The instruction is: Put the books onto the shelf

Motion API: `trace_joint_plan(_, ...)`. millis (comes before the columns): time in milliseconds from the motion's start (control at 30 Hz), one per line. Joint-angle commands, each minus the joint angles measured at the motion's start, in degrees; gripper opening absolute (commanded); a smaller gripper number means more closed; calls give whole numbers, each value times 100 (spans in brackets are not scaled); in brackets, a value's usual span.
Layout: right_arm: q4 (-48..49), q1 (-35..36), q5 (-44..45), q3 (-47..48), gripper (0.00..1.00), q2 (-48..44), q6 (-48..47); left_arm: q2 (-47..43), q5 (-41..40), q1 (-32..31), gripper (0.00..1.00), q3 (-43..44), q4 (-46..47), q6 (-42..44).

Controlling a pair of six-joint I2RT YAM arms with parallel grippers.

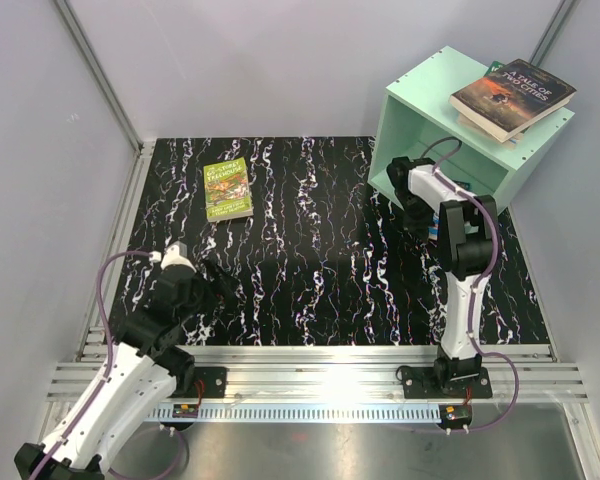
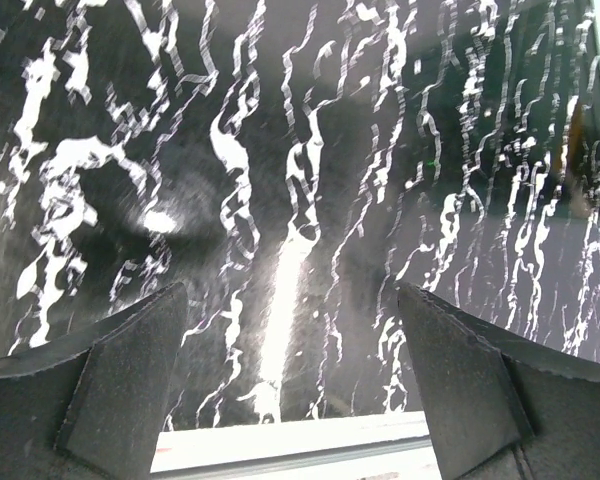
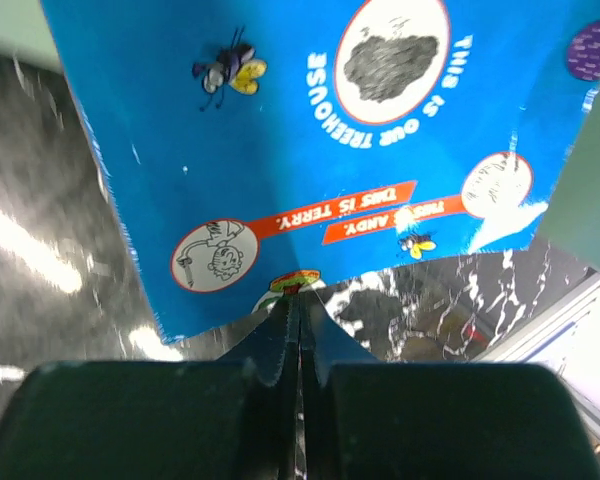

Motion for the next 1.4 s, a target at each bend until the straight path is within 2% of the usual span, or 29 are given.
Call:
trace_joint_plan(0,250,-61,261,422,0,277,-107,-273,-181,-9,88,-101,-73,-270)
trace_joint_plan(500,-4,-255,-238,1996,0,1121,-98,69,-286,-1,88,232,-125,-122)
trace_joint_plan(700,530,-158,-1302,1277,0,261,-142,613,-548,-1,89,715,-12,160)
trace_joint_plan(767,593,-10,-1531,961,5,-126,-142,815,-663,-1,91,970,94,291)
trace_joint_plan(800,611,52,-1776,863,8,-240,-133,1051,-803,8,91,1067,129,353)
trace_joint_plan(833,611,166,-1874,758,21,-450,-116,1184,-883,-1,91,1163,155,423)
trace_joint_plan(933,768,719,-2269,319,42,-968,-98,1773,-1331,26,94,1655,208,722)
trace_joint_plan(1067,918,1642,-2656,-16,56,-1410,147,2511,-1631,236,98,2331,506,1125)
trace_joint_plan(1133,1207,1994,-3330,-95,65,-1541,384,2984,-1491,533,99,2499,865,1232)
trace_joint_plan(1167,1374,2056,-3621,-209,75,-1568,481,3152,-1438,657,99,2596,955,1345)
trace_joint_plan(1200,1854,2100,-4294,-279,83,-1603,630,3337,-1394,780,99,2814,1016,1390)
trace_joint_plan(1267,2357,2101,-4930,-342,91,-1586,833,3924,-1376,1228,99,3096,1096,1495)
trace_joint_plan(1300,2769,2084,-5482,-255,99,-1516,929,4154,-1271,1404,99,3333,1148,1539)
trace_joint_plan(1333,2877,2092,-5705,-80,100,-1237,948,4339,-1166,1727,99,3439,1340,1566)
trace_joint_plan(1367,2896,2066,-5898,522,100,-1008,965,4723,-1034,1887,99,3519,1438,1584)
